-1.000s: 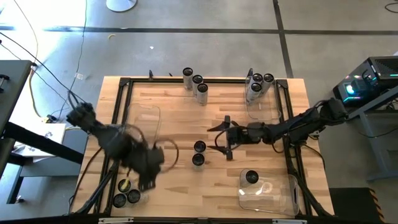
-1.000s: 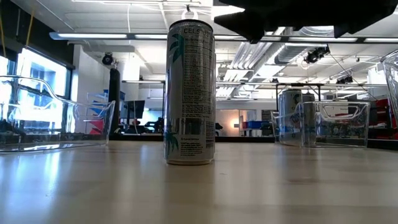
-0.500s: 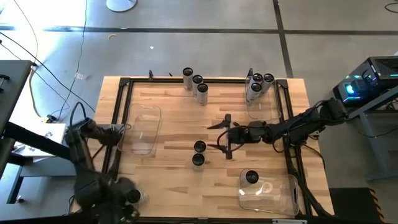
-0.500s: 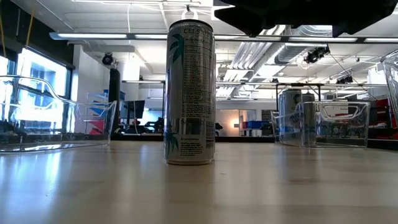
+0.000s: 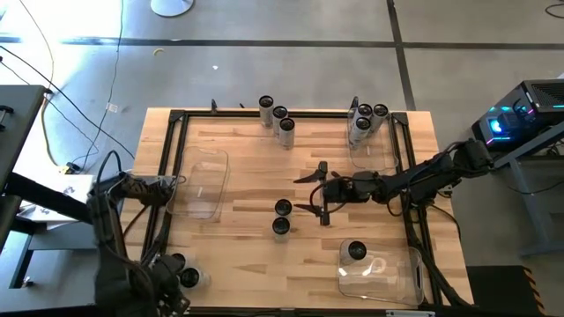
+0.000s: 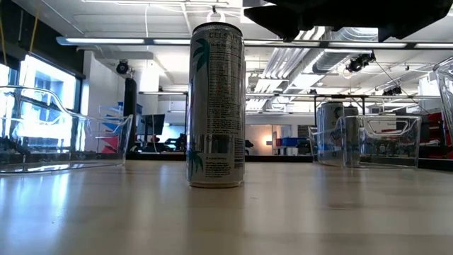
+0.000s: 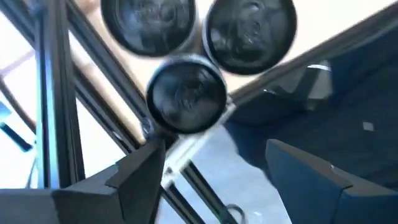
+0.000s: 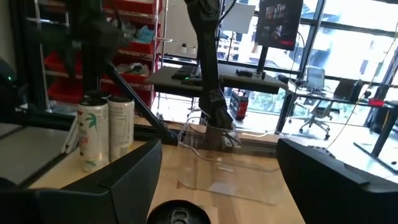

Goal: Sort soda cans
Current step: Put the white-blue soda can into the top transparent bin

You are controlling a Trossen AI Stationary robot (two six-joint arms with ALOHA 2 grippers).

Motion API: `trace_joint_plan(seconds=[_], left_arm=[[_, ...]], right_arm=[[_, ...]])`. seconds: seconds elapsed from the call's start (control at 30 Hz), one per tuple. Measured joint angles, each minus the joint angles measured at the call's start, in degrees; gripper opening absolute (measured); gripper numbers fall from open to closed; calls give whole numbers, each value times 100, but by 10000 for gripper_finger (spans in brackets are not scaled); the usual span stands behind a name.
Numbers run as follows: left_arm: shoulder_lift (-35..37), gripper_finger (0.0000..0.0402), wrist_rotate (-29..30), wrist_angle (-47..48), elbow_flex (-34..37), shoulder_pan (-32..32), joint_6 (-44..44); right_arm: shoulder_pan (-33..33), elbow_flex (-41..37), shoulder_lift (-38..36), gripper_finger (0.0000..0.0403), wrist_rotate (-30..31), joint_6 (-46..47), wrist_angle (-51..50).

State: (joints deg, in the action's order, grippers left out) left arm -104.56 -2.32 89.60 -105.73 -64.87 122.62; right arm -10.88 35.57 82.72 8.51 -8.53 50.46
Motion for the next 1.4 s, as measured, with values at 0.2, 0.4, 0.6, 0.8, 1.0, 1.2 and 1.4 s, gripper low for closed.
trace_joint_plan(seconds=[0.2, 0.4, 0.6, 0.8, 1.0, 1.2, 1.4], left_arm=[[-2, 275, -439, -28, 610, 103, -863], [20, 275, -402, -86, 749, 158, -1368], [27, 275, -383, 12, 749, 158, -1529], [50, 275, -512, 55, 633, 151, -1494], [60, 275, -217, 35, 550, 9, -1103], [60, 277, 204, 42, 576, -95, -704], [60, 296, 196, 19, 640, -95, -580]], right_arm=[[-78, -2, 0, 312, 0, 379, -17], [-249, -2, 0, 312, 2, 463, -39], [-295, -2, 0, 312, 2, 449, -6], [-290, -2, 0, 312, 4, 397, -2], [-290, -2, 0, 312, 7, 358, 1], [-290, -4, 0, 312, 20, 359, 55], [-290, -4, 0, 312, 17, 587, 48]])
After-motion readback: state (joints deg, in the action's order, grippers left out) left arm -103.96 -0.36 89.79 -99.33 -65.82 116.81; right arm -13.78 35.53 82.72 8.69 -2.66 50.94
